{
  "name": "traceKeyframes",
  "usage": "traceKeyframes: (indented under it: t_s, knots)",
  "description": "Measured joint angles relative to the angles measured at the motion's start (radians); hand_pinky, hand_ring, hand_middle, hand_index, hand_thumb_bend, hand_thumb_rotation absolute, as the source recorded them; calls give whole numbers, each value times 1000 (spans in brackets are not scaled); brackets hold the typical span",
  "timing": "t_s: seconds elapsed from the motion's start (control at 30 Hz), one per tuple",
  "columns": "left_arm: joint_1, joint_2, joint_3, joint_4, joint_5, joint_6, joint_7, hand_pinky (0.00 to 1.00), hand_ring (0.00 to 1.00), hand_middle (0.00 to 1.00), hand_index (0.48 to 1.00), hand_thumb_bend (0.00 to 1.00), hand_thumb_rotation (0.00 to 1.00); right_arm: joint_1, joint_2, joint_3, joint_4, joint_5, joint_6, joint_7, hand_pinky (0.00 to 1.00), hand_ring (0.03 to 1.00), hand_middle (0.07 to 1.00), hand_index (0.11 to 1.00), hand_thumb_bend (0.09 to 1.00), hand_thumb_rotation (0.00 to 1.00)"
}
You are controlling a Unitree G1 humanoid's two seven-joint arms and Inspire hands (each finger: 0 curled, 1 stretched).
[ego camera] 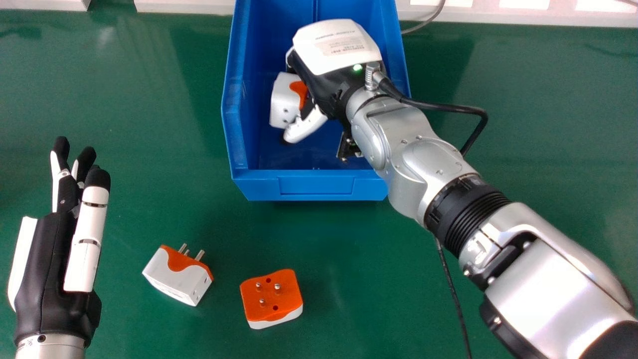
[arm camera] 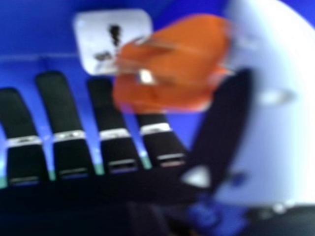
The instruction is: Pick all objects and put in blue box
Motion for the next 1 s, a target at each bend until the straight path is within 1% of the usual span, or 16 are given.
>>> traceKeyframes:
  t_s: [0.03, 0.07, 0.13, 0.2, 0.3, 0.37, 0.47, 0.5, 0.6, 0.63, 0.7, 0.77, 0.8, 0.87, 0.9, 1.0]
  knots:
    - [-2, 0, 0, 0, -1, 0, -1, 1000, 1000, 1000, 1000, 384, 888, 0, -1, 0, -4, 0, 3, 0, 950, 1000, 1000, 1000, 622, 896]
    - [-4, 0, 0, 0, 0, 0, -1, 1000, 1000, 1000, 1000, 384, 907, 0, -1, 0, -8, 0, 8, -1, 948, 1000, 1000, 1000, 618, 899]
    - [-8, 0, 0, 0, -1, 1, -2, 1000, 1000, 1000, 1000, 371, 888, 3, -3, 0, -16, 1, 14, -2, 964, 1000, 1000, 1000, 602, 898]
    - [-12, 0, 0, 0, 0, 2, -2, 1000, 1000, 1000, 1000, 368, 904, 6, -4, -1, -22, 5, 21, -3, 967, 1000, 1000, 1000, 588, 895]
    - [-17, 0, 0, 1, -1, 2, -2, 1000, 1000, 1000, 1000, 387, 901, 9, -5, -7, -35, 13, 37, -3, 964, 1000, 1000, 1000, 565, 917]
    - [-18, 0, 0, 2, -8, 2, -6, 1000, 1000, 1000, 1000, 362, 888, 17, -9, -12, -62, 21, 53, -7, 950, 1000, 1000, 1000, 559, 907]
    - [-18, 0, 0, 2, -9, 2, -4, 1000, 1000, 1000, 1000, 347, 904, 44, -24, -15, -124, 19, 58, -29, 908, 1000, 1000, 999, 542, 890]
    - [-18, 0, 0, 2, -8, 2, -2, 1000, 1000, 1000, 1000, 346, 905, 60, -33, -14, -158, 18, 60, -32, 905, 1000, 1000, 1000, 529, 892]
    - [-18, 0, 0, 4, -7, 1, -2, 1000, 1000, 1000, 1000, 355, 914, 137, -80, -16, -323, 17, 60, -29, 893, 998, 1000, 989, 484, 813]
    - [-18, 0, 0, 5, -7, 1, -2, 1000, 1000, 1000, 1000, 360, 917, 168, -96, -18, -388, 17, 58, -27, 896, 999, 1000, 990, 472, 807]
    - [-18, 0, 0, 9, -4, 1, -2, 1000, 1000, 1000, 1000, 354, 909, 243, -128, -23, -528, 17, 55, -25, 867, 979, 997, 960, 455, 757]
    - [-17, 0, 0, 13, -4, 1, -2, 1000, 1000, 1000, 1000, 343, 891, 329, -157, -28, -666, 16, 52, -25, 812, 945, 971, 927, 453, 727]
    - [-16, 0, 0, 13, -6, 1, -3, 1000, 1000, 1000, 1000, 331, 882, 378, -173, -29, -736, 15, 49, -25, 782, 928, 961, 922, 451, 721]
    - [-16, 0, 1, 13, -13, 1, -6, 1000, 1000, 1000, 1000, 331, 877, 475, -205, -30, -866, 11, 38, -24, 754, 923, 962, 943, 444, 719]
    - [-16, 0, 1, 13, -18, 2, -7, 1000, 1000, 1000, 1000, 325, 876, 531, -223, -31, -934, 9, 30, -23, 755, 925, 962, 953, 442, 721]
    - [-13, -1, 1, 13, -35, 3, -10, 1000, 1000, 1000, 1000, 328, 856, 693, -274, -38, -1122, -3, 5, -20, 747, 909, 945, 928, 447, 716]
